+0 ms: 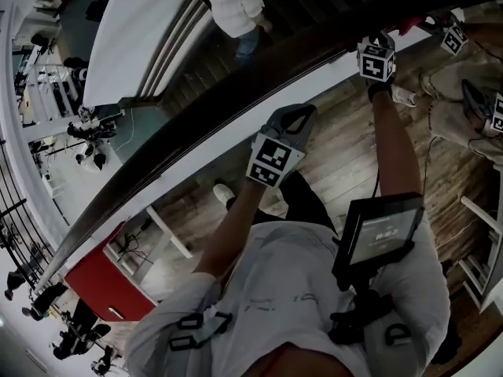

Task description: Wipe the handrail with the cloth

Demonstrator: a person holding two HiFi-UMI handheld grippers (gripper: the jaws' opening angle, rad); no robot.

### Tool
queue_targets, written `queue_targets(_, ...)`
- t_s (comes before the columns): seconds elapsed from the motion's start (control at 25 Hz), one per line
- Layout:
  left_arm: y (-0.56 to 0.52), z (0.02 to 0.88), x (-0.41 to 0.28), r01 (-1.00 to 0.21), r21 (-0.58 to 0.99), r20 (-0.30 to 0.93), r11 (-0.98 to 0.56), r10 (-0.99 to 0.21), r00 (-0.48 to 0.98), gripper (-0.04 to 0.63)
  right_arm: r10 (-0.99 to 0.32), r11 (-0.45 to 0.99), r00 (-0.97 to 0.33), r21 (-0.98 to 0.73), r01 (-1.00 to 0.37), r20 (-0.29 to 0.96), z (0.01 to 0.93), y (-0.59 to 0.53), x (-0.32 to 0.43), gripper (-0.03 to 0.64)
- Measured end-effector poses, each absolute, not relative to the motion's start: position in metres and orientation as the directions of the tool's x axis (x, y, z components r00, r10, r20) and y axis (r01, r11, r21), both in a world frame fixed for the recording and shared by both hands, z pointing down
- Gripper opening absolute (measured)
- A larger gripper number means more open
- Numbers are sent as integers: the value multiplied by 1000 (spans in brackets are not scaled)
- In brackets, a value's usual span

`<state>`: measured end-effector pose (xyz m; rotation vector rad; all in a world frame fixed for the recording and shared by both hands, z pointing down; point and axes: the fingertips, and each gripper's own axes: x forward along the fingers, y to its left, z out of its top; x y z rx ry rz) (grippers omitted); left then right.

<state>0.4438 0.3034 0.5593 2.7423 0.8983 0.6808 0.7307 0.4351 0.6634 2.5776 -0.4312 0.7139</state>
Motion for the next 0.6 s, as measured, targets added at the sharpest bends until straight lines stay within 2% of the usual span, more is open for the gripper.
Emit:
queue_targets(0.4,288,547,430,490,267,395,-830,558,730,2,-131,-883,820,310,-352,557,648,455,756,46)
queue_targets(0.48,276,542,422,468,261,398,-844,536,744,2,-128,-913,821,258,-317,556,637,458,749,48)
queue_targets(0.6,255,532,410,424,260,394,-867,497,774,2,-226,-934,791,105,-342,568,636,449,727,52)
